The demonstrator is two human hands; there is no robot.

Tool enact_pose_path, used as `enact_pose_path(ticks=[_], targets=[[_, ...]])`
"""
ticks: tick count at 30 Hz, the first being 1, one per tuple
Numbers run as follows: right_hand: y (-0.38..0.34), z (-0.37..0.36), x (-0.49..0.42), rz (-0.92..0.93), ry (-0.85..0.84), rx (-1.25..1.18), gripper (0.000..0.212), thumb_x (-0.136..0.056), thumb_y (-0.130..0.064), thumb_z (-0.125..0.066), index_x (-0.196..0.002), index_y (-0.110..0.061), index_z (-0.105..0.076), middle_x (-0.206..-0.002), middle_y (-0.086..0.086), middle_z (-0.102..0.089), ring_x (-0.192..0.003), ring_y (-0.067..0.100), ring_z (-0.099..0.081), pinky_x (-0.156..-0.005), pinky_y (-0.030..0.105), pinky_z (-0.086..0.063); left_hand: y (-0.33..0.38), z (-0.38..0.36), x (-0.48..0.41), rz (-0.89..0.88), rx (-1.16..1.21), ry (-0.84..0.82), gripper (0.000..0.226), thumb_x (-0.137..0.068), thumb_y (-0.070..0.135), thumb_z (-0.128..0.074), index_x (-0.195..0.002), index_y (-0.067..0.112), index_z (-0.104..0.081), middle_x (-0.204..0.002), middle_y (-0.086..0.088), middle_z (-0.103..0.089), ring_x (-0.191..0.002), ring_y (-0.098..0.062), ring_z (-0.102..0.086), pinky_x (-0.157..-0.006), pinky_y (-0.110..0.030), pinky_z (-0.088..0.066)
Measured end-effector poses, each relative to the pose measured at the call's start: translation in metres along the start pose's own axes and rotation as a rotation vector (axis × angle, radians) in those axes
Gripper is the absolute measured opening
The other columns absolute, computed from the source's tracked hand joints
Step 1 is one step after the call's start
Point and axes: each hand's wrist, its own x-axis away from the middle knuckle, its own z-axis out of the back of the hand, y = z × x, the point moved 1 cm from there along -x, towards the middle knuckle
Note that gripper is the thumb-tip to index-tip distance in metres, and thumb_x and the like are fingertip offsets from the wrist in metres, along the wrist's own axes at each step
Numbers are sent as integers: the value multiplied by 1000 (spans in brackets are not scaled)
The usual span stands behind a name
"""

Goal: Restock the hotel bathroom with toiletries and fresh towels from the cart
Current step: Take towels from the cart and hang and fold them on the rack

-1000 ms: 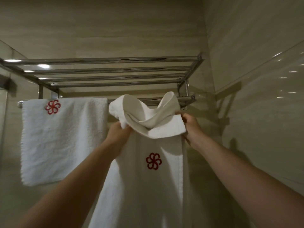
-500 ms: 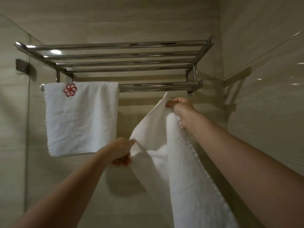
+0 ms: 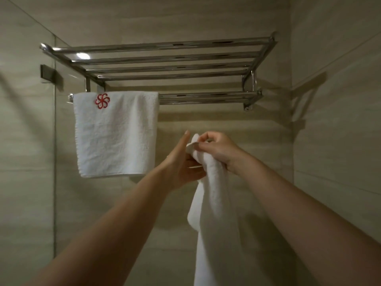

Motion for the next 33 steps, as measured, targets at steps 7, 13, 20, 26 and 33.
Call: enact_pose_path(ticks=[7,13,20,26,33], targets=[[34,-15,14,19,149,-212,4,-83,-12,-66,-82,-13,-62,-92,9,-67,-84,19,-63,-73,30,-52,-13,-1,11,-26,30,322,23,-96,7,-30,-96,1,-52,-90,-18,-61,-74,-25,-61,-58,-35,-52],[38,20,1,65,124,123,43,-83,-7,-60,-119,-25,-46,-130,9,-51,-118,25,-51,-95,38,-47,-12,24,21,-158,-64,465,34,-92,-8,-24,-107,-7,-54,-92,-18,-61,-98,-33,-60,-69,-32,-50],[45,32,0,-77,131,223,26,-87,-14,-58,-113,-9,-61,-116,13,-60,-107,26,-58,-89,37,-50,-10,48,21,-58,-263,625,36,-97,21,-35,-123,-2,-46,-93,-12,-55,-96,-27,-57,-84,-36,-47],[41,33,6,11,277,325,7,-84,-10,-61,-90,-13,-60,-101,4,-59,-89,18,-55,-68,25,-41,-12,54,18,-9,-418,671,42,-98,29,-34,-122,-4,-46,-87,-14,-54,-86,-27,-56,-76,-35,-45],[38,1,9,48,189,269,27,-88,-5,-53,-73,-21,-67,-98,-3,-64,-97,11,-55,-83,24,-42,-11,20,18,-83,-190,465,28,-95,6,-35,-113,-5,-52,-81,-13,-56,-72,-22,-58,-51,-28,-51]])
